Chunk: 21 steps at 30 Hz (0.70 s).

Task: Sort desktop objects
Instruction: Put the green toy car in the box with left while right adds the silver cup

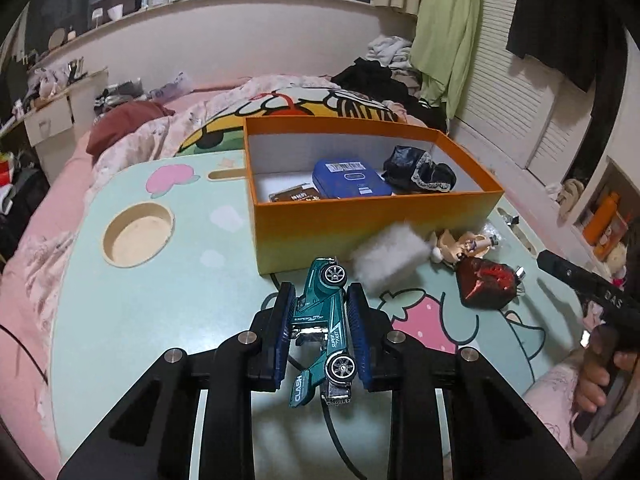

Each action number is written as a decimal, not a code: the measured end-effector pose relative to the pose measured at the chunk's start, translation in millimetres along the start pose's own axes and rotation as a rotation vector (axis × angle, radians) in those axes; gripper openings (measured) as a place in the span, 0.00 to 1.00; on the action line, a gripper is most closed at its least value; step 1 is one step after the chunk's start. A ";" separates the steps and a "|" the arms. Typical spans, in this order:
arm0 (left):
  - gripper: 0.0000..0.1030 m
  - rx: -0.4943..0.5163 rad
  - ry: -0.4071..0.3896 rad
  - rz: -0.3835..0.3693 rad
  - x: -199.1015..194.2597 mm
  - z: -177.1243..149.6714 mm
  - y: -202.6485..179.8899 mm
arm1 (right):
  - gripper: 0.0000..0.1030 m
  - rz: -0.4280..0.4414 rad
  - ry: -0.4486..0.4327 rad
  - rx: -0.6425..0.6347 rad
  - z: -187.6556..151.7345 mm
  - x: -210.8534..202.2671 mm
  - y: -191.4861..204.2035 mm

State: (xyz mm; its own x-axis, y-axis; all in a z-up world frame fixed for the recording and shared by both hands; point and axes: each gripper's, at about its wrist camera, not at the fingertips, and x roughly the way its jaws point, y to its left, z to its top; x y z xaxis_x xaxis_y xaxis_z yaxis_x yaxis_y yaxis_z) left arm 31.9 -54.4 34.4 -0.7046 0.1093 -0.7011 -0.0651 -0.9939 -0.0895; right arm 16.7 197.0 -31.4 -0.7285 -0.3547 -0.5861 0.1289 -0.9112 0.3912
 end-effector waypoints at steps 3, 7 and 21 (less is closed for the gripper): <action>0.27 0.002 0.009 -0.011 3.0 -1.9 -1.4 | 0.51 0.020 0.029 -0.005 -1.2 7.3 1.9; 0.27 0.014 0.018 -0.018 6.8 -4.4 -6.7 | 0.43 -0.023 0.081 -0.113 -11.3 23.4 20.0; 0.27 0.020 -0.022 -0.029 -5.1 2.9 -10.4 | 0.23 -0.027 0.017 -0.206 -26.6 17.6 34.9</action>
State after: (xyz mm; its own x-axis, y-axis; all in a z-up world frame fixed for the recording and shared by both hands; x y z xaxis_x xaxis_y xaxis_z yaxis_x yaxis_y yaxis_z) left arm 34.1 -44.7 40.9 -0.7177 0.1375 -0.6826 -0.0996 -0.9905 -0.0948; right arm 26.3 153.4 -46.9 -0.7223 -0.3316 -0.6069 0.2459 -0.9433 0.2228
